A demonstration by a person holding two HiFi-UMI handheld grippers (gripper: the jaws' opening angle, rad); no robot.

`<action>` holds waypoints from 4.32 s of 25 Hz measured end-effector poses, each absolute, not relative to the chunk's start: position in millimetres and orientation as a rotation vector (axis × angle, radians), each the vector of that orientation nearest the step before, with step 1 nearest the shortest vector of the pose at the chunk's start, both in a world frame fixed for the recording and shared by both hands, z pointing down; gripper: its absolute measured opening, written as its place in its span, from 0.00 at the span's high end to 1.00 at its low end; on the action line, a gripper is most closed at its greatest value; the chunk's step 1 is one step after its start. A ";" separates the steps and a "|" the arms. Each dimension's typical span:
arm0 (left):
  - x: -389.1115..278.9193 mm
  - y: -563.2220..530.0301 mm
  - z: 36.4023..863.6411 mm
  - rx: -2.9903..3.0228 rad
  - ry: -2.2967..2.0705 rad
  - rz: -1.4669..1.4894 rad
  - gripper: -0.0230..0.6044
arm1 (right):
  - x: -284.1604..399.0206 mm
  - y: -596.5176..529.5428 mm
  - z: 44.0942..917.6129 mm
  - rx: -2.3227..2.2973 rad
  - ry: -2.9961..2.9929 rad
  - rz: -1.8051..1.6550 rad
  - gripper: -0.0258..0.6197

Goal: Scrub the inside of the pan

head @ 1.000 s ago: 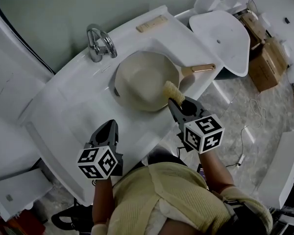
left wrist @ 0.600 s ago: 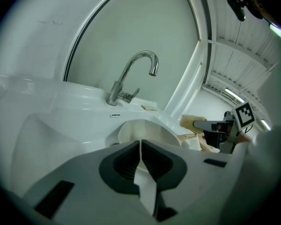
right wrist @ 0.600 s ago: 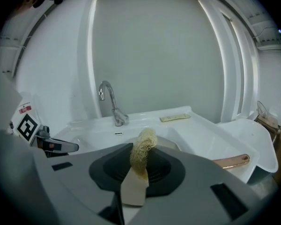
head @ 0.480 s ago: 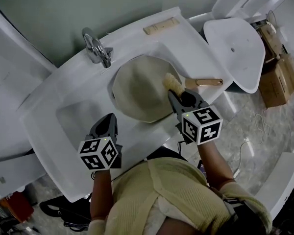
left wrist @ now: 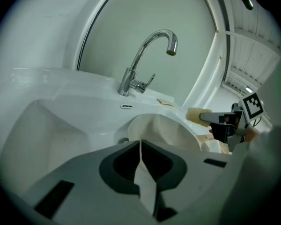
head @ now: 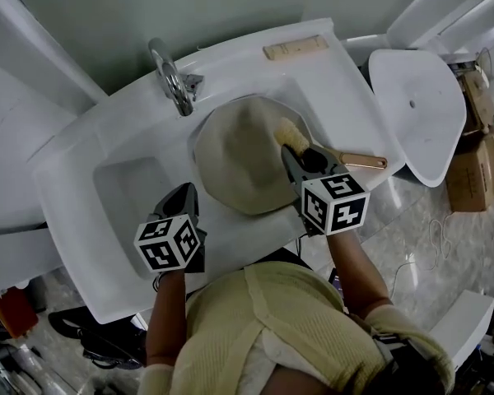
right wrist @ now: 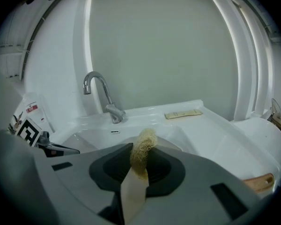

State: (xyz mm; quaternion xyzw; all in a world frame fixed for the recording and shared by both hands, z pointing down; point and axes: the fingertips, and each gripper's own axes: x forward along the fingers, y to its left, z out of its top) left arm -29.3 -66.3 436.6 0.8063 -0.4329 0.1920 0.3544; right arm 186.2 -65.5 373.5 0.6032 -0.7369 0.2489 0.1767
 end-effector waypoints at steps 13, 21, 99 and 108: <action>-17.7 -73.8 459.2 1.995 -1.165 0.488 0.86 | 165.8 -116.7 410.7 1.554 -2.084 0.720 0.83; -18.1 -81.6 469.1 1.941 -1.182 0.457 0.79 | 161.2 -134.7 436.7 1.500 -2.047 0.701 0.83; -8.9 -81.1 506.1 1.885 -1.071 0.517 0.83 | 47.0 -138.9 521.3 0.886 -2.043 0.243 0.83; -9.2 -80.5 505.2 1.887 -1.065 0.518 0.83 | 31.7 -117.3 520.9 0.757 -2.092 0.211 0.83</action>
